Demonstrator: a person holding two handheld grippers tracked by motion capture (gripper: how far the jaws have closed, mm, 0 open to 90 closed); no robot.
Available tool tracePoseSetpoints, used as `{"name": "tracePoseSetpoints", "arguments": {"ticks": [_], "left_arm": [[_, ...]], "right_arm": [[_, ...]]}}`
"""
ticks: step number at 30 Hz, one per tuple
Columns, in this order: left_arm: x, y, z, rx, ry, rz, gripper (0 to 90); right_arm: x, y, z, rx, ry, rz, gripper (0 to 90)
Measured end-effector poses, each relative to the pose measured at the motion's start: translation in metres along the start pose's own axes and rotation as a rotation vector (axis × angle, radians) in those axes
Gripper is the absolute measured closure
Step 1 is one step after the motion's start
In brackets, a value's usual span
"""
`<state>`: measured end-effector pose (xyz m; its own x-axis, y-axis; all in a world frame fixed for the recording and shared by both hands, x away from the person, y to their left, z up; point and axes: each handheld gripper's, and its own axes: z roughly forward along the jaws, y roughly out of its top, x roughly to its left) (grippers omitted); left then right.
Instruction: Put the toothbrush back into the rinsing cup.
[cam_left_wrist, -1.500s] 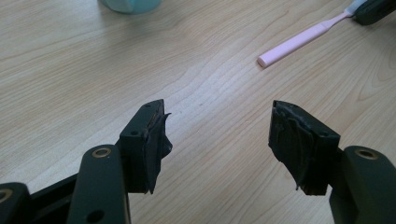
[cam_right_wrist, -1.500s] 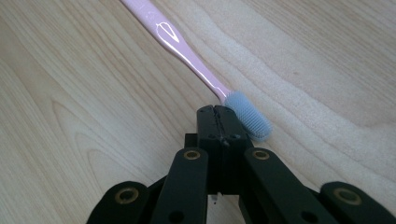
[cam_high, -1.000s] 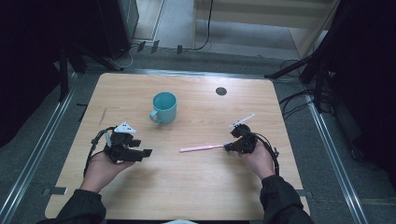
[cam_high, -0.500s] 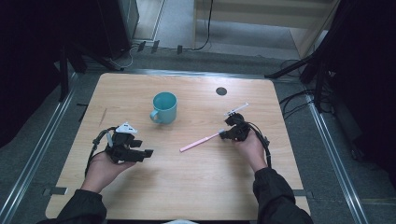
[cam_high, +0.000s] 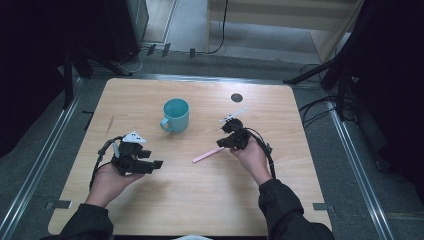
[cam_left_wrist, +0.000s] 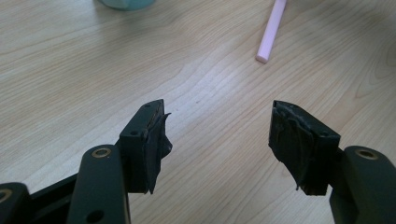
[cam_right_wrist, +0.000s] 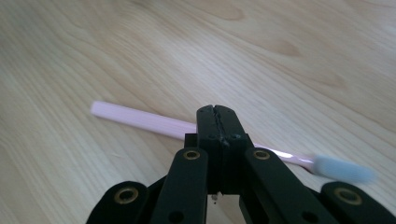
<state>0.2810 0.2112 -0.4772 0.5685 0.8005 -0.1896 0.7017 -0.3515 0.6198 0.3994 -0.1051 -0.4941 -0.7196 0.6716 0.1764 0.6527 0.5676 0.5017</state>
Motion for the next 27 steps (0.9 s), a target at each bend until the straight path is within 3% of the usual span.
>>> {"name": "tracePoseSetpoints", "arguments": {"ticks": [4, 10, 18, 27], "left_arm": [[0.004, -0.004, -0.001, 0.010, 0.000, -0.023, 35.8], [0.016, -0.009, 0.000, 0.031, 0.042, -0.051, 34.4], [0.029, -0.012, -0.008, 0.005, 0.055, -0.084, 33.2], [0.033, -0.012, -0.008, -0.003, 0.059, -0.091, 33.0]], "right_arm": [[0.011, 0.005, 0.006, 0.021, 0.015, -0.012, 90.0], [0.025, 0.016, 0.021, 0.053, 0.063, 0.003, 90.0], [0.042, 0.023, 0.038, 0.091, 0.077, -0.030, 90.0], [0.050, 0.025, 0.051, 0.130, 0.079, -0.055, 90.0]]}}
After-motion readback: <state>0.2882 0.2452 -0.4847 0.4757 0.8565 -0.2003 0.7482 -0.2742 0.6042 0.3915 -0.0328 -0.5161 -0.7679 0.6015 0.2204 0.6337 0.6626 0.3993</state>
